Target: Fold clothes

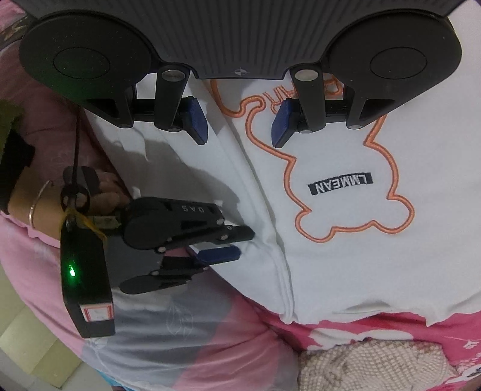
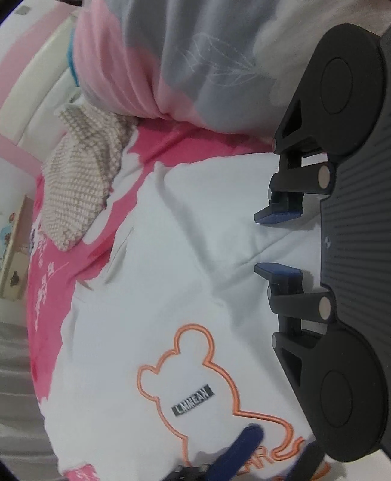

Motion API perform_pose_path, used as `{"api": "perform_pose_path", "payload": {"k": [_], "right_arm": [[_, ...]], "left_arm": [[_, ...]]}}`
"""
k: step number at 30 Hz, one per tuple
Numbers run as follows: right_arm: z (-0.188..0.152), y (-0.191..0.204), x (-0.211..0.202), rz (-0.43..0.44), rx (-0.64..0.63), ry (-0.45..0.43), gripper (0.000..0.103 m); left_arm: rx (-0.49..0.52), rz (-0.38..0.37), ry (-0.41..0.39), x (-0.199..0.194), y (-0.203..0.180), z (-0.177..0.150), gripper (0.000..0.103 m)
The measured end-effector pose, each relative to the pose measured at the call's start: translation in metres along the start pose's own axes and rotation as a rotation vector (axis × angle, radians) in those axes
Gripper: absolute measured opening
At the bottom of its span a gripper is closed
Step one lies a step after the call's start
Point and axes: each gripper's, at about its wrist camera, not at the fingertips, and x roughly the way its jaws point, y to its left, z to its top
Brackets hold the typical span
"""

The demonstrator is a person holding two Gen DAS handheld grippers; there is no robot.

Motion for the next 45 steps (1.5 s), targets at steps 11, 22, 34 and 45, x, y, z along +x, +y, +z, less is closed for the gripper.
{"api": "perform_pose_path", "payload": {"k": [11,22,34,45], "right_arm": [[-0.002,0.024,-0.034,-0.335,-0.138,-0.167,0.003],[-0.018,0.034,0.012,-0.699,-0.380,-0.058,0.007],[-0.032,-0.003,-0.141,-0.389,0.308,-0.329,0.034],[-0.127,0.029,-0.186,-0.133,0.565,-0.059,0.033]], "left_arm": [[-0.027,-0.019,-0.014,0.005,0.003,0.007,0.047],[-0.014,-0.003,-0.025,0.012,-0.002,0.009,0.047],[-0.042,-0.012,-0.050,-0.009,0.004,0.009,0.047],[0.020,-0.067,-0.008,-0.016,-0.025,-0.001,0.047]]}}
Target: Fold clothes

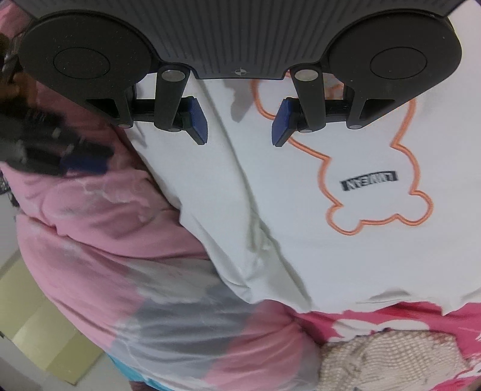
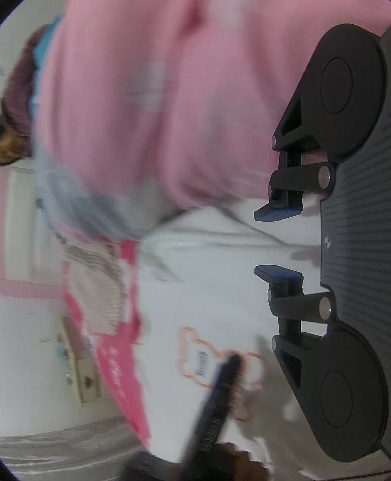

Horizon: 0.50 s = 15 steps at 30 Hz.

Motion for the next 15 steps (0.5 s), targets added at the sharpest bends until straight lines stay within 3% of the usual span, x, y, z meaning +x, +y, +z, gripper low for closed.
{"api": "perform_pose_path", "payload": {"k": [11,15], "right_arm": [[0.017,-0.009,0.073,-0.058,0.244,0.021,0.030],[0.009,-0.010,0.065,-0.025,0.270,0.027,0.030]], "left_arm": [[0.129,-0.067,0.080,0.014,-0.058,-0.030,0.047],[0.167,-0.071,0.108,0.014,-0.064,-0.044,0.047]]}}
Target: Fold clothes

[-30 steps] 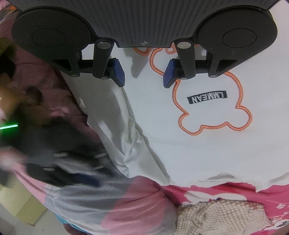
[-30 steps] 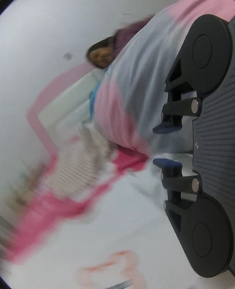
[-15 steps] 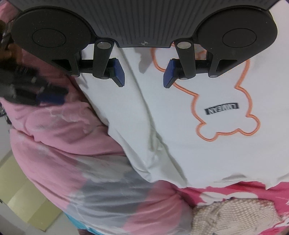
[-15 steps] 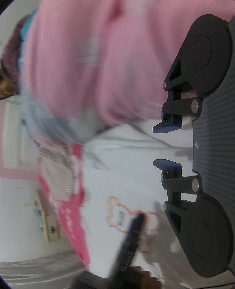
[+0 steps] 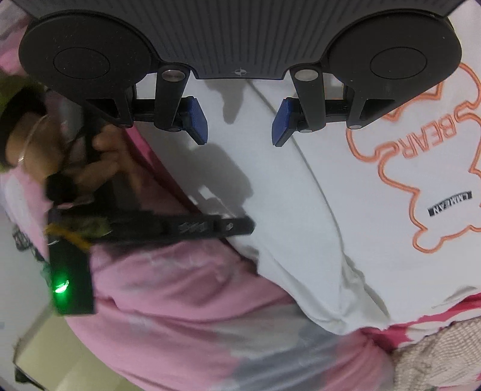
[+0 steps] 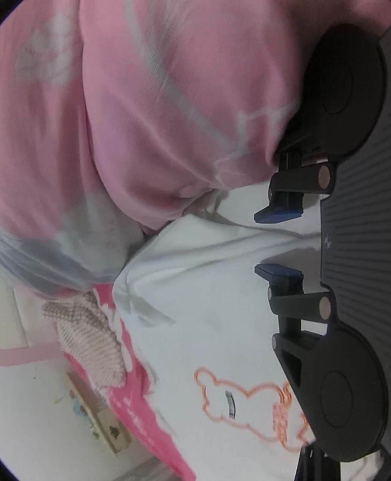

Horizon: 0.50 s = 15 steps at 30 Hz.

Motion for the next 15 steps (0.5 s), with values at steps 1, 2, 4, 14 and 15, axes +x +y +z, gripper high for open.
{"api": "perform_pose_path", "payload": {"k": [1,2,4,14,15], "right_arm": [[-0.004,-0.001,-0.011,0.016,0.000,-0.007,0.030],[-0.009,-0.003,-0.023,0.028,-0.008,-0.013,0.031],[-0.021,-0.007,-0.048,0.050,-0.029,-0.008,0.032],[-0.066,0.014,-0.122,0.261,-0.157,0.051,0.034],[-0.068,0.025,-0.124,0.314,-0.196,0.063,0.035]], "left_arm": [[-0.001,0.001,0.008,-0.001,0.001,-0.003,0.047],[-0.008,0.000,0.015,-0.002,0.003,-0.005,0.047],[-0.030,-0.004,0.030,-0.010,0.010,-0.012,0.047],[-0.235,0.144,0.147,-0.099,0.053,-0.070,0.047],[-0.256,0.187,0.153,-0.115,0.057,-0.079,0.047]]}}
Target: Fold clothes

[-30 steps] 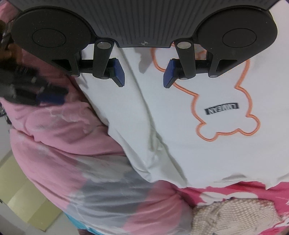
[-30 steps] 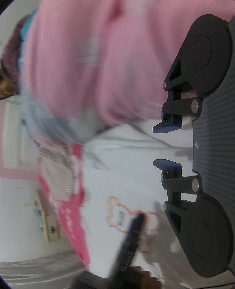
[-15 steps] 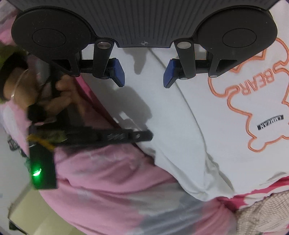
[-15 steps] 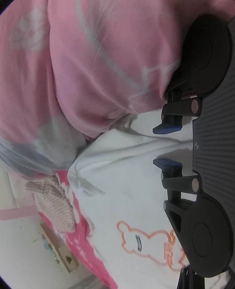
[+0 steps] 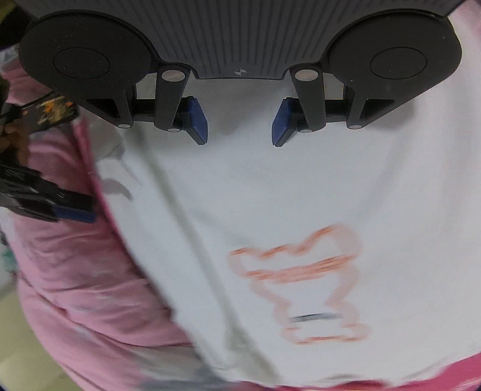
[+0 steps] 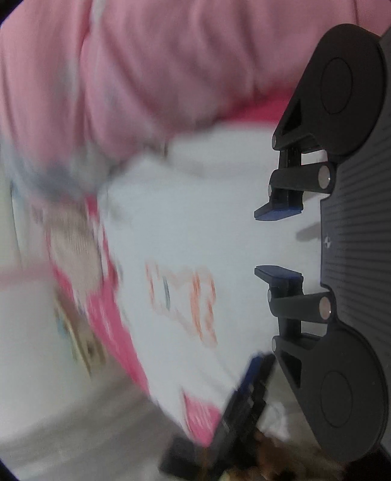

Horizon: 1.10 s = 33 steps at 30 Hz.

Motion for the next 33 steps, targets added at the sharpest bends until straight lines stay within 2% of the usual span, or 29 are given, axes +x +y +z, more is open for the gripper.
{"api": "perform_pose_path", "payload": {"k": [3,5,10,14,18,20,22,24,27,30,33], "right_arm": [[-0.005,0.036,-0.002,0.078,-0.201,0.015,0.039],[-0.010,0.051,-0.003,0.064,-0.293,0.017,0.041],[-0.017,0.049,-0.003,0.048,-0.220,0.066,0.042],[-0.014,0.056,-0.006,0.049,-0.214,0.061,0.042],[-0.013,0.063,-0.009,0.050,-0.217,0.037,0.043],[-0.011,0.063,-0.010,0.047,-0.210,0.026,0.043],[-0.008,0.063,-0.011,0.044,-0.205,0.016,0.043],[-0.001,0.061,-0.009,0.027,-0.207,0.000,0.044],[0.011,0.051,-0.004,-0.016,-0.165,-0.030,0.046],[0.017,0.035,0.006,-0.066,-0.079,-0.025,0.046],[0.015,0.019,0.019,-0.110,-0.029,0.005,0.043]], "left_arm": [[-0.083,0.123,0.029,-0.038,0.024,-0.036,0.047],[-0.123,0.161,0.070,-0.054,0.030,-0.064,0.047],[-0.096,0.185,0.093,-0.069,0.020,-0.117,0.049],[0.020,0.243,0.085,-0.061,0.000,-0.125,0.052],[0.093,0.239,0.046,-0.066,-0.010,-0.114,0.052],[0.145,0.220,-0.003,-0.079,-0.016,-0.096,0.052],[0.150,0.182,-0.055,-0.097,-0.013,-0.074,0.053],[0.105,0.157,-0.097,-0.113,0.001,-0.050,0.056],[-0.026,0.168,-0.126,-0.126,0.036,-0.014,0.056],[-0.094,0.256,-0.151,-0.121,0.066,0.015,0.056],[-0.226,0.318,-0.121,-0.101,0.099,0.034,0.056]]}}
